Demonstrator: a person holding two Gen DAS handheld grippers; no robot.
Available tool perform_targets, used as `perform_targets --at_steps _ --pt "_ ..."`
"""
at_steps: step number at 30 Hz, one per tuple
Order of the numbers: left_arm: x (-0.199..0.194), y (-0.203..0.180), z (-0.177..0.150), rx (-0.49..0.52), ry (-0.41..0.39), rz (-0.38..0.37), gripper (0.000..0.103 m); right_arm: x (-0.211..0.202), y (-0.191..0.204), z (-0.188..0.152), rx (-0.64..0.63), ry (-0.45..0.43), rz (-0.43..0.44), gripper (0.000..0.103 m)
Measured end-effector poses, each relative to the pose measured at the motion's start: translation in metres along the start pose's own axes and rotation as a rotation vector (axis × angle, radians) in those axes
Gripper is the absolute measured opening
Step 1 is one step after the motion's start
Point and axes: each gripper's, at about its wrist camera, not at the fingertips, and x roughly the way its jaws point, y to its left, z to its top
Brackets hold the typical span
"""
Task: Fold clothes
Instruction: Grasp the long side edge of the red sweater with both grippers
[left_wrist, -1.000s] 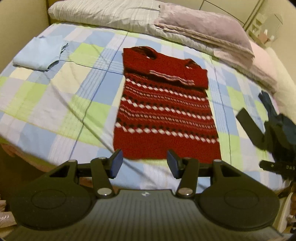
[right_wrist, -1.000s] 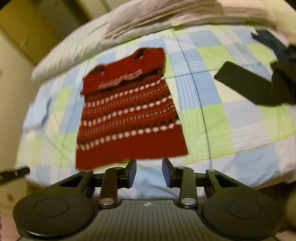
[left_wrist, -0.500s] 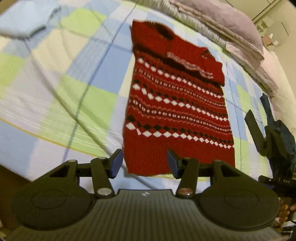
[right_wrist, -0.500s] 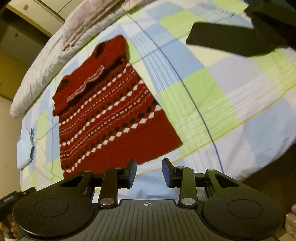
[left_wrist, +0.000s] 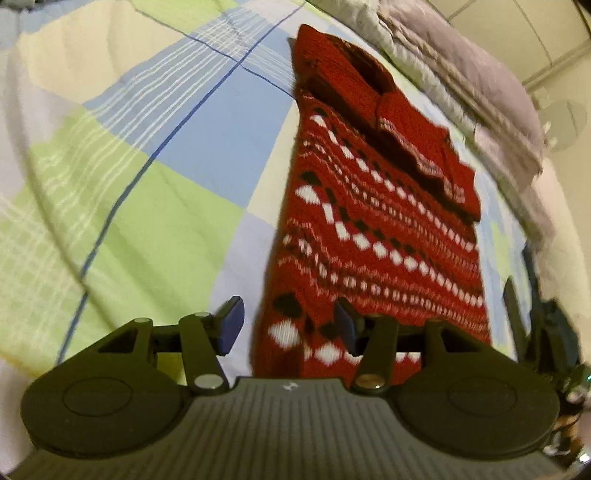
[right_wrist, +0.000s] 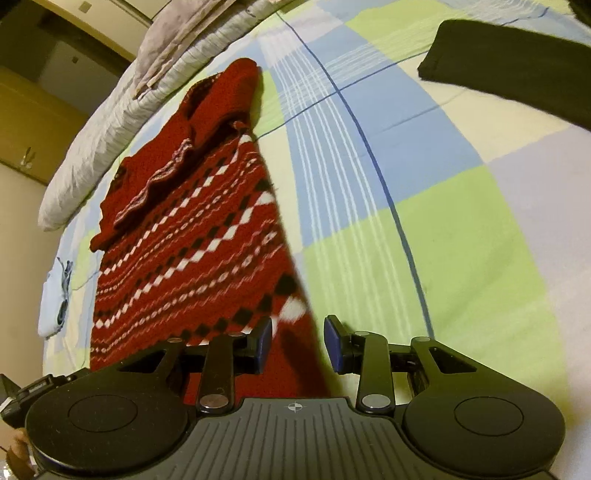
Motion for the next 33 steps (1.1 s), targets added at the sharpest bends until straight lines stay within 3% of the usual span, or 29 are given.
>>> perform_targets --at_steps 1,4,6,9,12,16,19,22,25,29,33 --pt "0.002 0.002 0.001 -0.011 -0.005 -0.031 0.052 0.003 -0.005 0.002 0.010 0.003 0.030 0.043" --pt "0.006 0.009 0.001 -0.033 0.008 -0.093 0.049 0.009 -0.015 0.007 0.050 0.014 0.127 0.044" --pt "0.005 0.013 -0.005 -0.049 0.043 -0.140 0.030 0.011 -0.019 0.007 0.073 0.058 0.170 0.044" --pt "0.004 0.013 -0.024 -0.006 0.135 -0.149 0.021 0.014 -0.024 0.004 0.093 0.142 0.232 0.044" --pt "0.003 0.015 -0.033 -0.010 0.161 -0.167 0.021 0.012 -0.025 -0.007 0.078 0.209 0.261 0.044" --pt "0.011 0.015 -0.023 -0.032 0.149 -0.179 0.019 0.020 -0.028 -0.001 0.113 0.206 0.289 0.044" --pt "0.018 0.012 -0.017 -0.029 0.149 -0.176 0.011 0.034 -0.021 0.012 0.102 0.203 0.310 0.043" --pt "0.019 0.011 -0.017 -0.016 0.155 -0.166 0.007 0.047 -0.011 0.017 0.056 0.229 0.277 0.004" --pt "0.006 0.014 -0.019 -0.010 0.131 -0.173 0.006 0.040 -0.006 0.014 0.012 0.228 0.254 0.004" --pt "-0.032 0.013 -0.019 0.020 0.027 -0.314 0.006 0.002 -0.004 0.010 -0.008 0.173 0.280 0.003" --pt "-0.069 0.005 -0.024 0.038 -0.013 -0.371 0.006 -0.040 0.001 0.005 -0.024 0.140 0.337 0.003"
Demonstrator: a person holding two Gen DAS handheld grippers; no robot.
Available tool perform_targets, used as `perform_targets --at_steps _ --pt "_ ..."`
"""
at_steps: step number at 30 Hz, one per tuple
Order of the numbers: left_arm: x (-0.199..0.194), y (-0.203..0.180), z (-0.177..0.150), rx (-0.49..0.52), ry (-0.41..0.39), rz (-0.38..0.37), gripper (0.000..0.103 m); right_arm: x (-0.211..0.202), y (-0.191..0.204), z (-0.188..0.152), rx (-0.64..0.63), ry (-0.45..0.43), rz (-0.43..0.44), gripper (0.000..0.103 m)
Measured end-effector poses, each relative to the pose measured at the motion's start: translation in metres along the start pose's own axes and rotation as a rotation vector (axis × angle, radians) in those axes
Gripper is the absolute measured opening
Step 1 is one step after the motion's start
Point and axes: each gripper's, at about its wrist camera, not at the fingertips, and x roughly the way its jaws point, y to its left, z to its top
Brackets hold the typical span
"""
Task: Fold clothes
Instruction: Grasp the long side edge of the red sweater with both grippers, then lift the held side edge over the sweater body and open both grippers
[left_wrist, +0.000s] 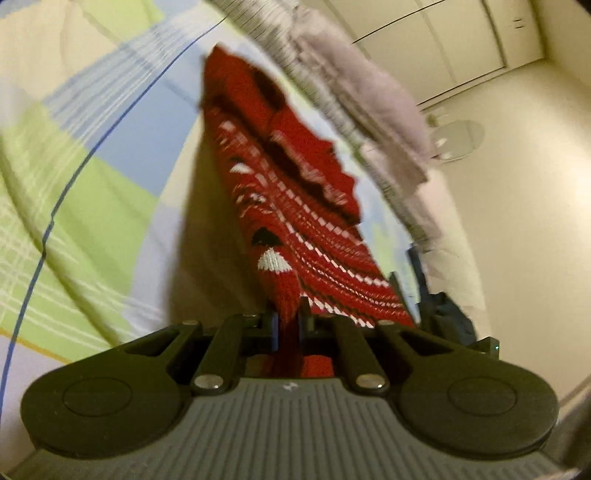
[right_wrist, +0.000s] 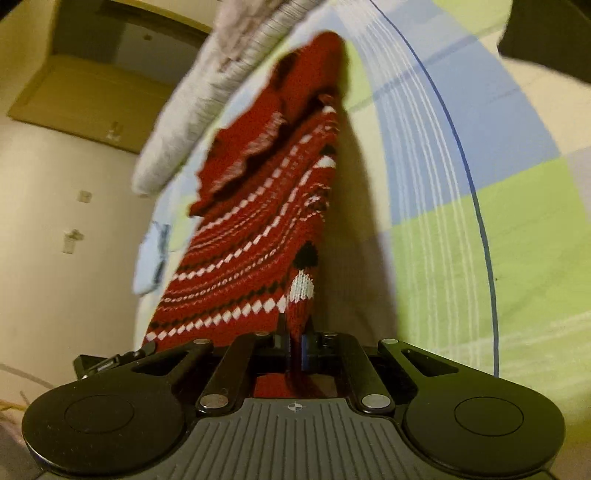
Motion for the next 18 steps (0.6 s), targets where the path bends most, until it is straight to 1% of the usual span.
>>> perform_targets --at_steps 2,4,6,8,12,13,15,16,18 --pt "-0.013 -0.007 -0.009 -0.025 0.013 -0.012 0.006 -0.014 0.006 -0.009 0.004 0.011 0.033 0.003" --pt "-0.026 -0.010 -0.025 -0.070 0.054 0.000 0.006 -0.027 0.011 -0.021 0.014 0.036 0.054 0.003" --pt "-0.039 -0.011 -0.046 -0.110 0.112 0.026 0.006 -0.034 0.010 -0.043 0.047 0.094 0.026 0.003" --pt "-0.054 -0.009 -0.069 -0.176 0.156 0.047 0.006 -0.041 0.004 -0.072 0.115 0.149 -0.001 0.003" --pt "-0.078 -0.010 -0.102 -0.288 0.199 0.088 0.005 -0.054 -0.004 -0.123 0.256 0.228 -0.041 0.003" --pt "-0.081 -0.010 -0.105 -0.301 0.205 0.093 0.005 -0.055 -0.004 -0.131 0.283 0.243 -0.051 0.003" --pt "-0.085 -0.011 -0.104 -0.307 0.208 0.095 0.005 -0.054 -0.001 -0.135 0.309 0.254 -0.055 0.003" --pt "-0.085 -0.011 -0.098 -0.299 0.202 0.082 0.005 -0.053 0.001 -0.135 0.318 0.256 -0.055 0.003" --pt "-0.084 -0.014 -0.082 -0.269 0.183 0.047 0.005 -0.052 0.007 -0.123 0.307 0.239 -0.035 0.003"
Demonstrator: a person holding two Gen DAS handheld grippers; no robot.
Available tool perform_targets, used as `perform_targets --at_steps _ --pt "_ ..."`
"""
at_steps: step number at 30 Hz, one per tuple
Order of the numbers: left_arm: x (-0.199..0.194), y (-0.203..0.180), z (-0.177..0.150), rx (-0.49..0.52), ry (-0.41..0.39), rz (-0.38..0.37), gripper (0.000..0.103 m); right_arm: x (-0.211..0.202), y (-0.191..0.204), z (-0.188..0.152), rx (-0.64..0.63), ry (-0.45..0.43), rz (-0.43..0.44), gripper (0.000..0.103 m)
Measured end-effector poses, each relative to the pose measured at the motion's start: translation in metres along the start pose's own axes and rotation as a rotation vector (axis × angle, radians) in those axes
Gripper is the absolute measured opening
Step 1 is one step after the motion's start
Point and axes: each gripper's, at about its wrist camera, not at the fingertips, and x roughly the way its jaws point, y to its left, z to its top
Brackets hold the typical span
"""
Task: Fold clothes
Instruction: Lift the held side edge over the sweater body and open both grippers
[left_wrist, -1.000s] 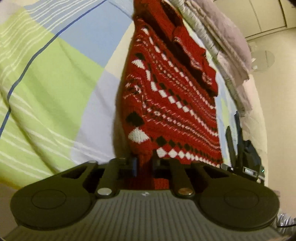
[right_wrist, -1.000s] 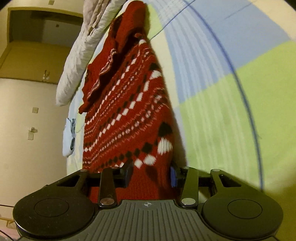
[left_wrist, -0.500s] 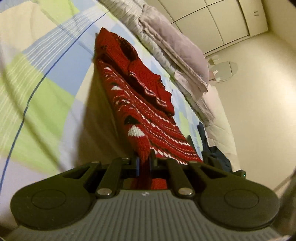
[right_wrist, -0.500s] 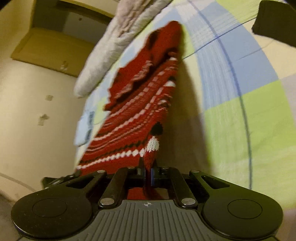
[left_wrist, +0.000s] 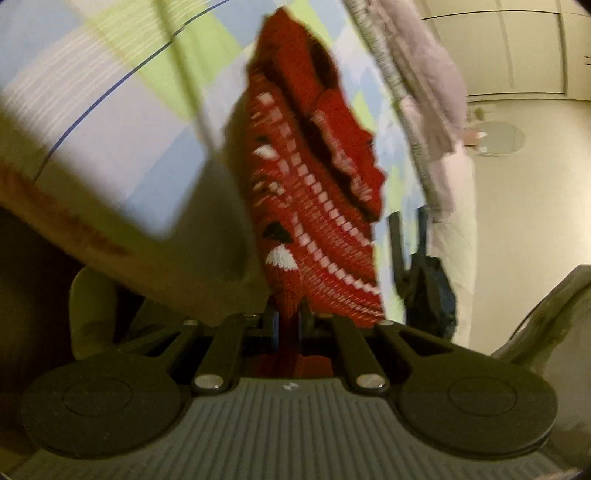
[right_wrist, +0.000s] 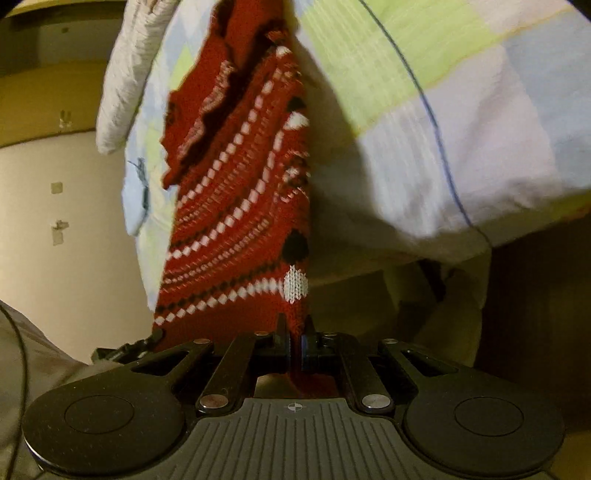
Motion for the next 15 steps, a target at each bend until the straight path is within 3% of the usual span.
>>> perform_targets --at_steps 6,10,13,14,15 --pt "0.013 -0.043 0.079 0.205 -0.093 -0.144 0.006 -0.012 0.064 0.074 -0.176 -0.164 0.107 0.003" --pt "0.041 -0.061 0.151 0.263 -0.193 -0.228 0.006 -0.009 0.104 0.148 -0.269 -0.297 0.183 0.003" --pt "0.077 -0.066 0.211 0.229 -0.288 -0.200 0.007 0.002 0.119 0.200 -0.255 -0.391 0.180 0.003" --pt "0.089 -0.063 0.229 0.205 -0.308 -0.162 0.010 0.011 0.123 0.222 -0.218 -0.431 0.138 0.006" --pt "0.101 -0.060 0.245 0.178 -0.322 -0.116 0.013 0.020 0.125 0.240 -0.180 -0.462 0.098 0.016"
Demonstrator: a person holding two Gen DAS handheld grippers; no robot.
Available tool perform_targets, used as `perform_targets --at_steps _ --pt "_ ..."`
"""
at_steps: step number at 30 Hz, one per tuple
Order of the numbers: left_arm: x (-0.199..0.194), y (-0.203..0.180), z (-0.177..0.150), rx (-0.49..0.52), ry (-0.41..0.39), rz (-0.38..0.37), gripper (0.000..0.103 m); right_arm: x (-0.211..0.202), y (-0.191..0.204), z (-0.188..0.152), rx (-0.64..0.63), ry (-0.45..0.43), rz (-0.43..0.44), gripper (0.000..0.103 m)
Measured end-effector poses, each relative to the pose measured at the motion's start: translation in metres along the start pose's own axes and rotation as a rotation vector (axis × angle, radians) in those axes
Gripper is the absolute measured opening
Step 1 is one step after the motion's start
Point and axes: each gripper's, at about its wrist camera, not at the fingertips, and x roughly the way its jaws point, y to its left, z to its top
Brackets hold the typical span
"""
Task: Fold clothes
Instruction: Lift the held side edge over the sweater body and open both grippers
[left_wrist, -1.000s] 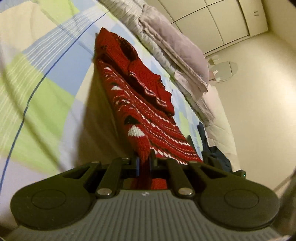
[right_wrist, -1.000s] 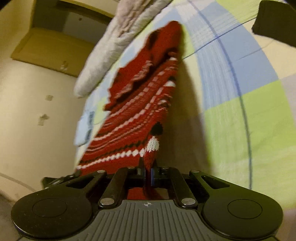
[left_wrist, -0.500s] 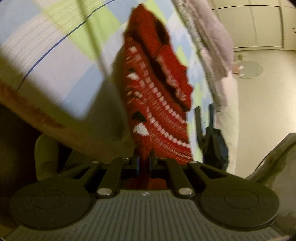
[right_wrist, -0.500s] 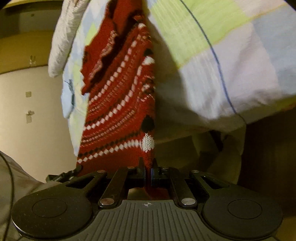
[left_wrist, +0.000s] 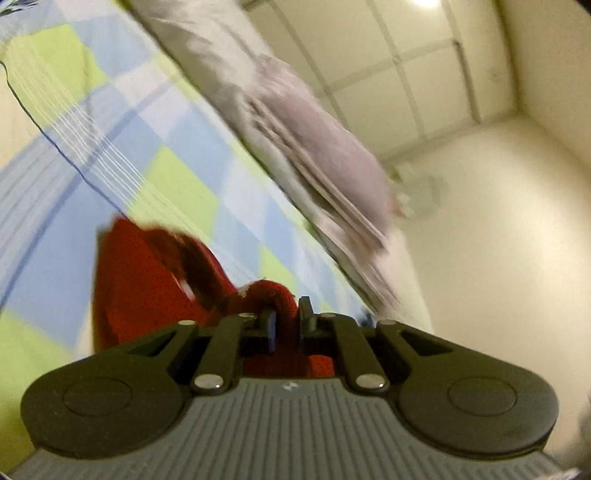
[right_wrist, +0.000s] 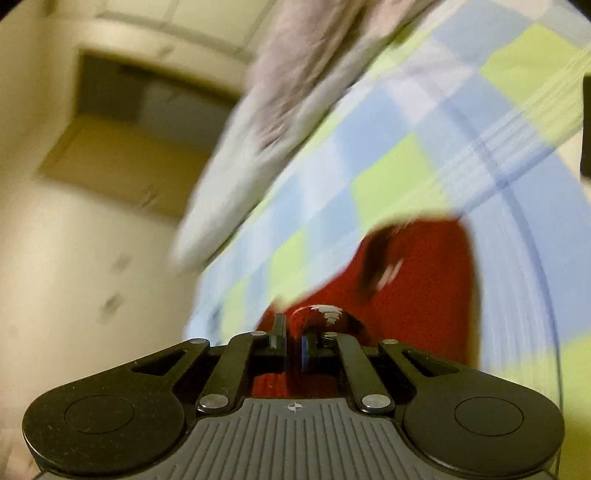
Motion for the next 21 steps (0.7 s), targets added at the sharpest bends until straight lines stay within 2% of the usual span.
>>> perform_targets --at_steps 1,2,3,5,7,14,15,17,21 --pt "0.013 0.007 0.010 -0.015 -0.005 0.057 0.016 0.015 -0.002 0.009 0.025 -0.025 -0.057 0.045" --pt "0.023 0.013 0.017 -0.025 -0.006 0.108 0.022 0.026 -0.004 0.016 0.041 -0.054 -0.105 0.066" --pt "0.031 0.017 0.023 -0.035 -0.008 0.151 0.029 0.032 -0.006 0.019 0.044 -0.070 -0.132 0.067" --pt "0.036 0.023 0.030 -0.036 -0.013 0.199 0.030 0.038 -0.009 0.021 0.038 -0.082 -0.168 0.067" --pt "0.036 0.027 0.031 -0.023 -0.005 0.206 0.034 0.042 -0.010 0.021 0.011 -0.085 -0.201 0.067" --pt "0.059 0.027 0.023 0.098 0.076 0.268 0.036 0.056 -0.015 0.000 -0.228 -0.013 -0.253 0.066" --pt "0.062 0.027 0.022 0.122 0.079 0.283 0.036 0.060 -0.014 -0.001 -0.249 -0.011 -0.253 0.064" --pt "0.069 0.028 0.020 0.152 0.083 0.308 0.036 0.071 -0.014 0.000 -0.284 -0.008 -0.259 0.053" --pt "0.086 0.027 0.019 0.222 0.095 0.359 0.036 0.096 -0.021 0.005 -0.293 0.018 -0.280 0.052"
